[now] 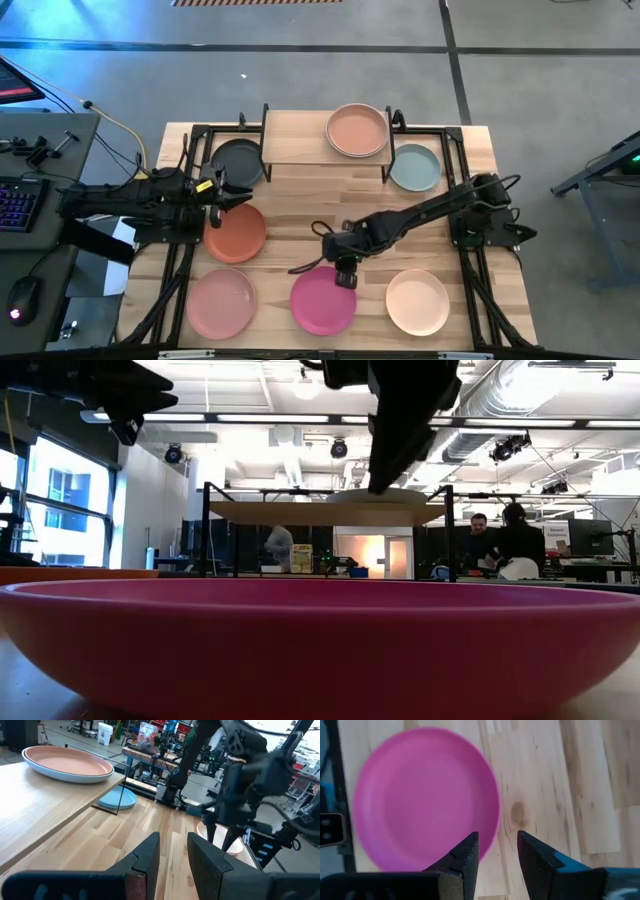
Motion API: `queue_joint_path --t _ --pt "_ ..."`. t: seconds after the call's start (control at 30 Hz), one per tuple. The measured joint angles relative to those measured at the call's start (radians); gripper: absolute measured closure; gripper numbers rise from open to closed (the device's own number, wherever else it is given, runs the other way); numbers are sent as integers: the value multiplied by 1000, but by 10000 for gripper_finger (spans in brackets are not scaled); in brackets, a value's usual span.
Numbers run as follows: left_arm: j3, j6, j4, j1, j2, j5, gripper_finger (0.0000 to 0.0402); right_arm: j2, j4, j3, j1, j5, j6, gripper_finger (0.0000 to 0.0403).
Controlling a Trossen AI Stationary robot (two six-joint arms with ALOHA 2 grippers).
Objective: Place and stack plates onto a shelf
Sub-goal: Stack the pink plate on top of the brown plate on the shelf
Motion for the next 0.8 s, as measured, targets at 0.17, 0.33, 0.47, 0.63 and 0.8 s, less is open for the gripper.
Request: queue_joint_path --t 0.17,0.33,0.47,0.63,0.8 --pt "0 -2 0 0 0 0 312 51 10 0 19 19 4 288" --pt "0 -2 0 0 0 0 312 90 27 0 21 19 4 288" --pt "0 -2 0 0 0 0 312 118 31 0 21 16 4 288" --pt "0 -2 -1 0 0 0 312 146 57 0 23 -15 5 288" --pt "0 -2 -1 0 0 0 312 165 73 0 24 -15 31 288"
